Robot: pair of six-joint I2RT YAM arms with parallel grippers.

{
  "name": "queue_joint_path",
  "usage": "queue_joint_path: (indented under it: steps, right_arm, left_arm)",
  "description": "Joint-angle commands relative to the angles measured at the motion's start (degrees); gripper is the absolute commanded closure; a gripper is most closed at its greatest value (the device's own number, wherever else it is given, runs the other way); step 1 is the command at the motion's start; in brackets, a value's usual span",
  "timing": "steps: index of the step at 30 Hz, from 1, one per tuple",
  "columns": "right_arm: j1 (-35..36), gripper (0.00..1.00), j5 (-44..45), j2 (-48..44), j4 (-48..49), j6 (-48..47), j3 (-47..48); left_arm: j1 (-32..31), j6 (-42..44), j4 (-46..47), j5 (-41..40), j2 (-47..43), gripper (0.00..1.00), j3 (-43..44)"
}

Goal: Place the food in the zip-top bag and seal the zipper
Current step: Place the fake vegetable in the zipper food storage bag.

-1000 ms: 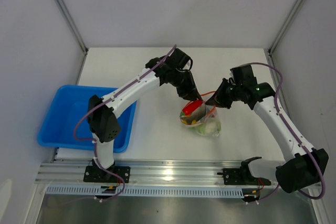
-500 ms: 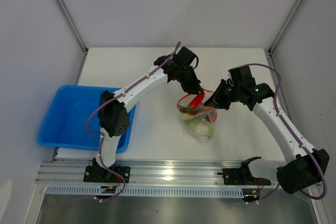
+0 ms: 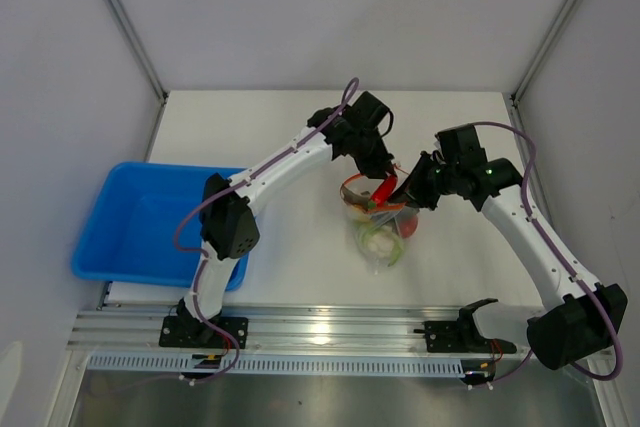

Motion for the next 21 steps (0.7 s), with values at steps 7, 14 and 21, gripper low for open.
queue_joint_path:
  steps: [7,14,21]
  right_arm:
    - [0.4,1.00,-2.2,-0.2,2.3,0.7,2.5]
    - [-0.1,1.00,-2.3,-0.4,1.7,-0.5,1.9]
    - [-1.3,1.00,-3.3,-0.8,1.4,-1.0,1.4]
  left_arm:
    - [-0.9,3.9,2.9,-3.1,1.6,0.99,-0.8]
    - [-1.2,10.2,5.4,-4.5,-3.3,0.28,-5.8]
    - [-1.2,15.4,1.9,-7.5,-8.2,0.01,-3.7]
